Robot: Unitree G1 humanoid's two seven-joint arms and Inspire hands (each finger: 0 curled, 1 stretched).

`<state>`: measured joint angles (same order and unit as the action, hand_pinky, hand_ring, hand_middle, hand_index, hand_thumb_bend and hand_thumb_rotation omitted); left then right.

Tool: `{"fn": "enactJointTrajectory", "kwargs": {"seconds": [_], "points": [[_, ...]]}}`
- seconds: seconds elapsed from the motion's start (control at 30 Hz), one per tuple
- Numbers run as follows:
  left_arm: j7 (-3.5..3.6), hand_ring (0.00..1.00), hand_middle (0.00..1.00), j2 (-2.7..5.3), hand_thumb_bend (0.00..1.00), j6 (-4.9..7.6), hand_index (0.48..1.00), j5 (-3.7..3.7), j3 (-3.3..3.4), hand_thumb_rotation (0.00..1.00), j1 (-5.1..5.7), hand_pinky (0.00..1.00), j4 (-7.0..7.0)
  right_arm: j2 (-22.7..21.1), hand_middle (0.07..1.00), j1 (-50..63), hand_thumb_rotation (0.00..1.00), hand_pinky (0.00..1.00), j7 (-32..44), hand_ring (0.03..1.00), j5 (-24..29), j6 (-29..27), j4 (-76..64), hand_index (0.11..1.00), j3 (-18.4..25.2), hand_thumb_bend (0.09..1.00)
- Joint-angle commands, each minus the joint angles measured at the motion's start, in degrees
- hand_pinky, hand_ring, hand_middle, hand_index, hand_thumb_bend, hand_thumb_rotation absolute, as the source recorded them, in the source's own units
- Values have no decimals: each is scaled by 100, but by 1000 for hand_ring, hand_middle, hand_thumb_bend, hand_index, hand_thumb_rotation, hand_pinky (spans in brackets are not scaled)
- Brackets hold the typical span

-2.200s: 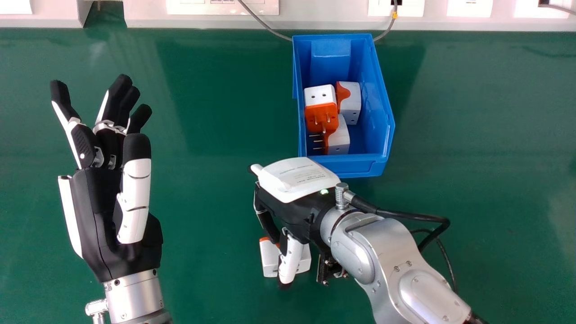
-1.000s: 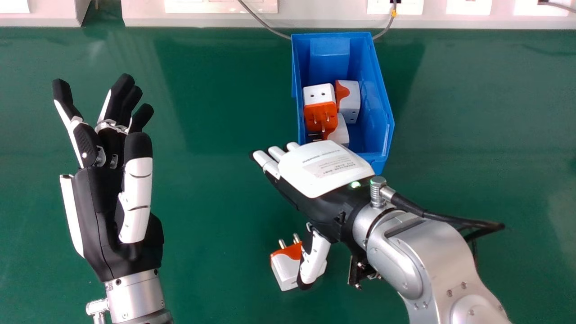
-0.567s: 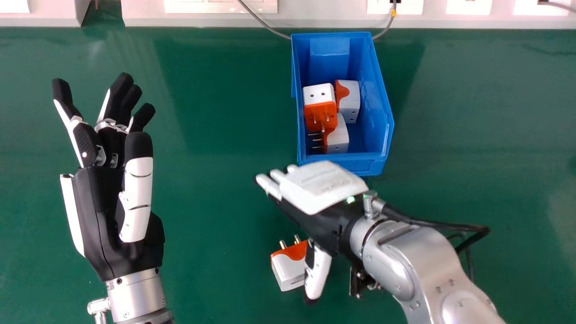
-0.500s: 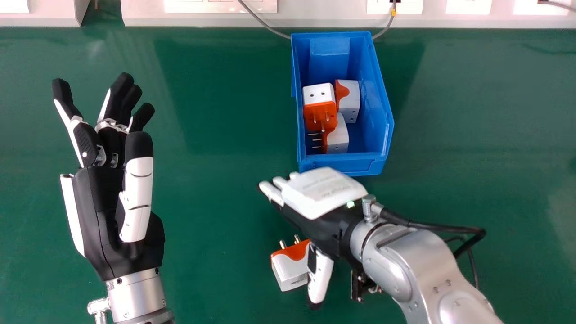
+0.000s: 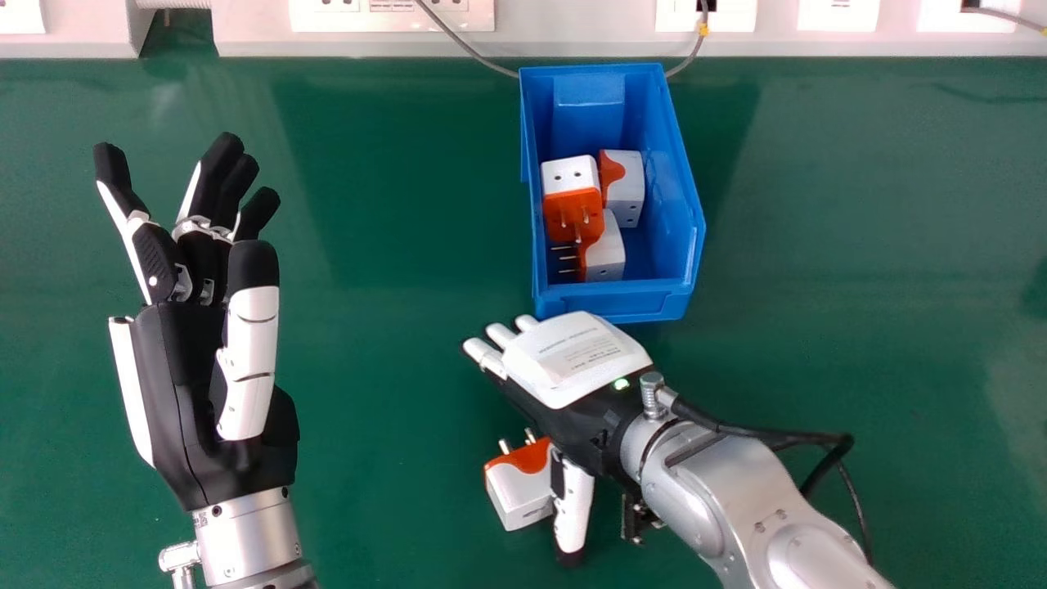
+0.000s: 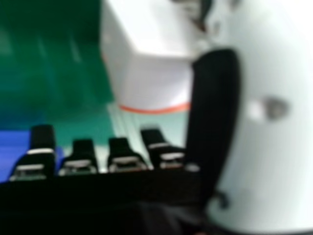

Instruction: Pick all objects and put in blue box

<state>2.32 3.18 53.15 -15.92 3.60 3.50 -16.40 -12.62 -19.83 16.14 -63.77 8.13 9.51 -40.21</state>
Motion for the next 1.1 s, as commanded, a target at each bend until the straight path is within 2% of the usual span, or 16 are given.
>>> {"fn": "enactJointTrajectory", "kwargs": {"seconds": [0.0,0.13,0.23,0.33,0.47,0.73,0.83,1.0,1.07], "points": [[8,880,863,344,696,121,859,53,-33,592,-21,853,80,131,690,159,4,589,-585,680,155,-11,462,624,72,645],[-15,879,866,351,696,128,859,88,-23,595,-6,849,81,193,570,241,1,436,-858,494,529,-142,460,554,206,556],[-21,879,865,345,700,148,860,110,-11,603,-8,846,69,195,532,261,0,400,-940,420,665,-198,431,517,220,519],[8,879,864,338,696,103,861,59,-34,600,23,847,111,181,525,263,0,397,-967,413,727,-232,413,516,219,516],[22,878,862,349,680,116,861,26,-43,600,24,849,103,147,525,251,0,410,-989,411,775,-289,400,511,205,514],[20,876,863,335,674,107,861,37,-37,595,26,848,108,128,525,228,0,422,-1042,411,811,-365,383,503,216,514],[43,876,864,326,674,117,861,11,-40,596,25,847,99,110,524,236,0,427,-1123,412,788,-400,329,499,218,514],[47,875,863,324,681,94,861,3,-46,591,46,848,131,44,510,293,0,398,-1069,404,908,-424,-45,511,357,514],[43,878,867,328,682,74,864,3,-54,591,67,852,162,2,523,365,0,329,-940,429,1032,-341,-388,522,510,499]]}}
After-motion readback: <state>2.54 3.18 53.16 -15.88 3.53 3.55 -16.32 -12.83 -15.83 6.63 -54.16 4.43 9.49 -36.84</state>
